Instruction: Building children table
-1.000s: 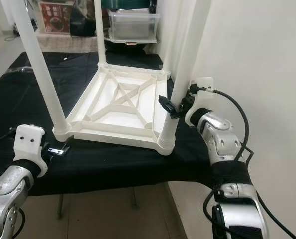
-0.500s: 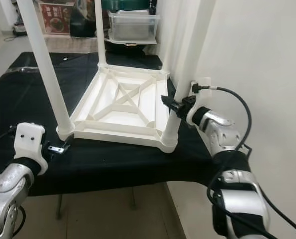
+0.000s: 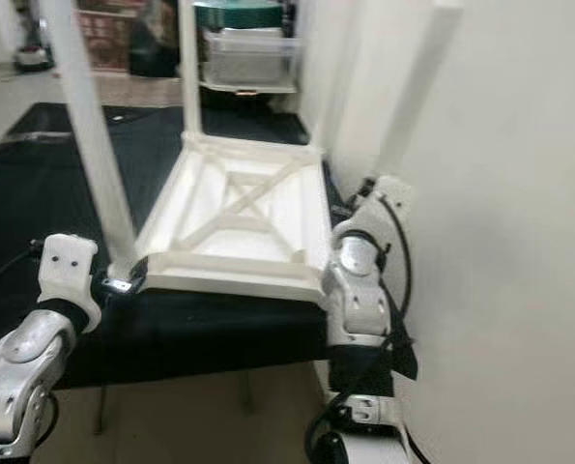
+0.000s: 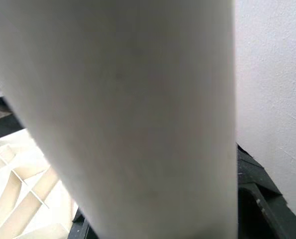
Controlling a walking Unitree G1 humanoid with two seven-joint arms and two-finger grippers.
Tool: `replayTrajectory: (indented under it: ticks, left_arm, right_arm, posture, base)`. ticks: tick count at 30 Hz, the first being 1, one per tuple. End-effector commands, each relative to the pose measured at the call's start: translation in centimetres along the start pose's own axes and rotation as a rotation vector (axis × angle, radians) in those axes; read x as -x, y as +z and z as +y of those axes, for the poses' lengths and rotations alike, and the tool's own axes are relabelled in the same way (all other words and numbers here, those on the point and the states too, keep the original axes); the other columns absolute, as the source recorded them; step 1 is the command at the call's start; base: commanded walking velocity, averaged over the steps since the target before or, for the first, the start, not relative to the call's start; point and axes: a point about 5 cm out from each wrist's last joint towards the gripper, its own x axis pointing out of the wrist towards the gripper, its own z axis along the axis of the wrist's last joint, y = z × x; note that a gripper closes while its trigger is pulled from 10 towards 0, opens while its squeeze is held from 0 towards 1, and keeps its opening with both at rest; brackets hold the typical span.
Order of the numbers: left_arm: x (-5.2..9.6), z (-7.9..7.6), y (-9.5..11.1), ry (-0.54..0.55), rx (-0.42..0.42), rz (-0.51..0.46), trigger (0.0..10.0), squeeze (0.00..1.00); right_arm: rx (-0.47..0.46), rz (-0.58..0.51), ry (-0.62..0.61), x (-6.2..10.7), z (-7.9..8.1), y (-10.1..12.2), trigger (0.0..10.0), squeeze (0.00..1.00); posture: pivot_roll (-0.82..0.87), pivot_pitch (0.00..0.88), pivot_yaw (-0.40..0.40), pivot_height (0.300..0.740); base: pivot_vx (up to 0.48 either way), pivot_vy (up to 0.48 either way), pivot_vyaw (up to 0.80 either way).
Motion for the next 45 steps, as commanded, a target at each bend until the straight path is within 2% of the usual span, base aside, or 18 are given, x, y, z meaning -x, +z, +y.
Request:
replayTrajectory:
  ticks: [1,3,4,7,8,9,10,11,14,24,32,33,36,37,42,43,44,45]
  left_arm:
    - [-0.2,-0.1,-0.6,0.009,0.017,0.022,10.0,0.00]
    - [-0.2,-0.1,-0.6,0.009,0.017,0.022,10.0,0.00]
    - [-0.2,-0.1,-0.7,0.013,0.025,0.024,10.0,0.00]
    - [-0.1,-0.2,-0.8,0.015,0.029,0.025,10.0,0.00]
    - [-0.1,-0.2,-0.8,0.016,0.030,0.025,10.0,0.00]
    - [-0.2,-0.2,-0.8,0.016,0.029,0.025,10.0,0.00]
    - [-0.2,-0.2,-0.8,0.016,0.029,0.025,10.0,0.00]
    - [-0.2,-0.2,-0.9,0.016,0.029,0.025,10.0,0.00]
    - [0.0,0.3,-0.6,0.022,0.039,0.014,10.0,0.00]
    - [0.7,3.1,0.1,0.087,-0.012,-0.005,10.0,0.00]
    - [0.7,2.9,0.1,0.074,-0.018,-0.009,10.0,0.00]
    - [0.7,2.9,0.1,0.072,-0.018,-0.011,10.0,0.00]
    - [0.7,2.9,0.1,0.071,-0.018,-0.011,10.0,0.00]
    - [0.7,2.9,0.1,0.071,-0.018,-0.012,10.0,0.00]
    - [0.8,2.9,0.1,0.069,-0.018,-0.013,10.0,0.00]
    - [0.9,2.9,0.0,0.068,-0.018,-0.013,10.0,0.00]
    - [0.9,2.9,0.0,0.068,-0.018,-0.013,10.0,0.00]
    - [0.9,2.9,0.0,0.067,-0.019,-0.013,10.0,0.00]
  right_arm:
    - [0.031,0.163,0.086,-0.2,0.9,-2.9,7.1,0.00]
    - [0.031,0.163,0.086,-0.2,0.9,-2.9,7.1,0.00]
    - [0.031,0.158,0.149,-0.4,1.5,-2.5,10.0,0.00]
    - [0.030,0.152,0.146,-0.2,1.5,-2.1,10.0,0.08]
    - [-0.007,0.150,0.193,0.0,1.7,-1.6,10.0,1.00]
    - [-0.025,0.110,0.275,0.2,2.0,-0.7,10.0,0.89]
    - [-0.025,0.110,0.275,0.2,2.0,-0.7,10.0,0.89]
    - [-0.048,0.073,0.387,0.2,2.2,0.1,10.0,0.00]
    - [-0.021,0.033,0.679,-0.4,1.4,0.7,10.0,0.00]
    - [0.164,0.018,0.825,-1.8,-0.4,-0.2,10.0,0.00]
    - [0.241,-0.026,1.024,-2.4,-1.3,0.5,9.4,0.00]
    - [0.262,-0.036,1.032,-2.7,-1.7,0.8,4.7,0.00]
    - [0.276,-0.042,1.040,-3.0,-2.1,1.0,4.7,0.00]
    - [0.278,-0.028,1.020,-3.4,-2.5,1.0,0.0,0.00]
    - [0.281,-0.018,0.878,-4.6,-3.5,1.1,0.0,0.00]
    - [0.279,0.006,0.716,-5.3,-4.1,0.7,0.0,0.00]
    - [0.279,0.006,0.716,-5.3,-4.1,0.7,0.0,0.00]
    - [0.238,0.037,0.429,-6.0,-5.3,0.0,0.0,0.00]
  posture:
    - [0.02,0.000,-0.092,0.740]
    - [0.02,0.000,-0.092,0.740]
    - [0.02,0.000,-0.095,0.740]
    - [0.02,0.000,-0.095,0.740]
    - [0.02,0.000,-0.094,0.740]
    - [0.02,0.000,-0.091,0.740]
    - [0.02,0.000,-0.091,0.740]
    - [0.03,0.000,-0.091,0.740]
    - [0.03,0.000,-0.094,0.740]
    - [0.05,0.000,-0.095,0.740]
    - [0.06,0.000,-0.095,0.740]
    - [0.06,0.000,-0.097,0.740]
    - [0.06,0.000,-0.097,0.740]
    - [0.06,0.000,-0.099,0.740]
    - [0.05,0.000,-0.099,0.740]
    - [0.05,0.000,-0.100,0.740]
    - [0.05,0.000,-0.100,0.740]
    - [0.05,0.000,-0.100,0.740]
  base:
    - [0.000,0.000,0.00]
    - [0.000,0.000,0.00]
    - [0.000,0.000,0.00]
    - [0.000,0.000,0.00]
    - [0.000,0.000,0.00]
    - [0.000,0.000,0.00]
    - [0.000,0.000,0.00]
    - [0.000,0.000,0.00]
    - [0.000,0.000,0.00]
    - [0.000,0.000,0.00]
    - [0.000,0.000,0.00]
    - [0.000,0.000,0.00]
    - [0.000,0.000,0.00]
    - [0.000,0.000,0.00]
    - [0.000,0.000,0.00]
    - [0.000,0.000,0.00]
    - [0.000,0.000,0.00]
    - [0.000,0.000,0.00]
